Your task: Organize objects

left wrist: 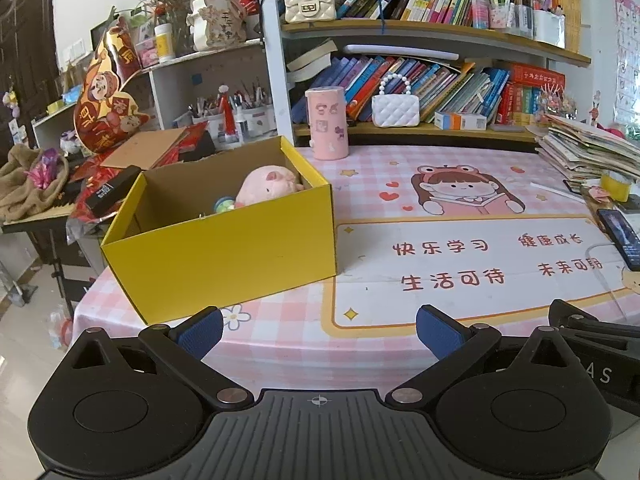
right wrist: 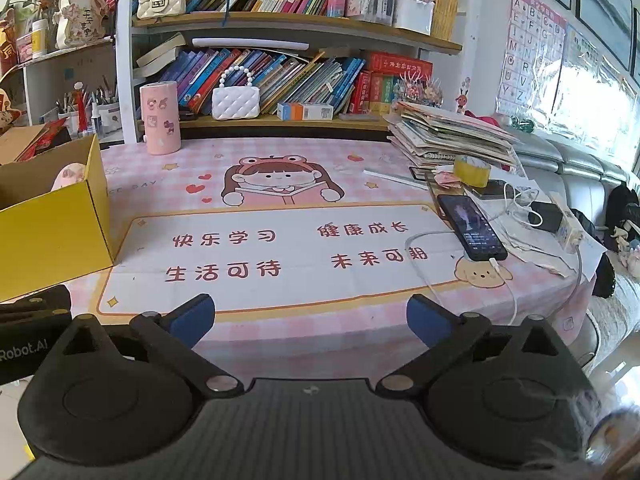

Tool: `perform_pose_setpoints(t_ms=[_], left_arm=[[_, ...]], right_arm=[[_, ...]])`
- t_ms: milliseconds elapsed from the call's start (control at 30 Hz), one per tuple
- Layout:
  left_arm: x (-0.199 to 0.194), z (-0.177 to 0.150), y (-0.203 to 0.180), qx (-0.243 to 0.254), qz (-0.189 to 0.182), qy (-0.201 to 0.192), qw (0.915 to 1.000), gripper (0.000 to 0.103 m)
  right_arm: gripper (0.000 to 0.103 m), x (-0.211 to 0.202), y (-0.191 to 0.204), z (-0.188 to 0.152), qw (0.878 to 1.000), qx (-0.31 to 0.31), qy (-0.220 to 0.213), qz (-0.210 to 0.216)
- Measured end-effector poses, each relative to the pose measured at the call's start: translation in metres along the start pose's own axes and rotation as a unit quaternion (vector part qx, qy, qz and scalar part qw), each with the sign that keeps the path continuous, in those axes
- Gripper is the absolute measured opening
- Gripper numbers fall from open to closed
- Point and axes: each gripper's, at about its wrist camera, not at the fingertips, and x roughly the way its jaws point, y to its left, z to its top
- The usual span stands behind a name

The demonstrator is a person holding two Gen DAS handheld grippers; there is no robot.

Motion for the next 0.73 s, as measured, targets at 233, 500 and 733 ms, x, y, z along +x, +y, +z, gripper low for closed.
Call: perform_pose_setpoints(t_ms=[233,500,733], left_arm=[[0.002,0.0,0.004,-0.002,0.003,0.003,1.0,0.103],[0.006,-0.001,0.011,-0.009,0.002,0.009,0.9999,0.103],[0.01,0.0,0.012,-0.009,0.006,0.015,0.9998,0.103]], right_arm=[[0.103,-0.001,0.006,-0.001,1.0,-0.002,0.0,-0.001],[0.103,0.0,0.013,0.001,1.0,-0.006,0.001,-0.001],[0.103,0.005,0.017,0.002,1.0,-0.01,0.005,0.0]])
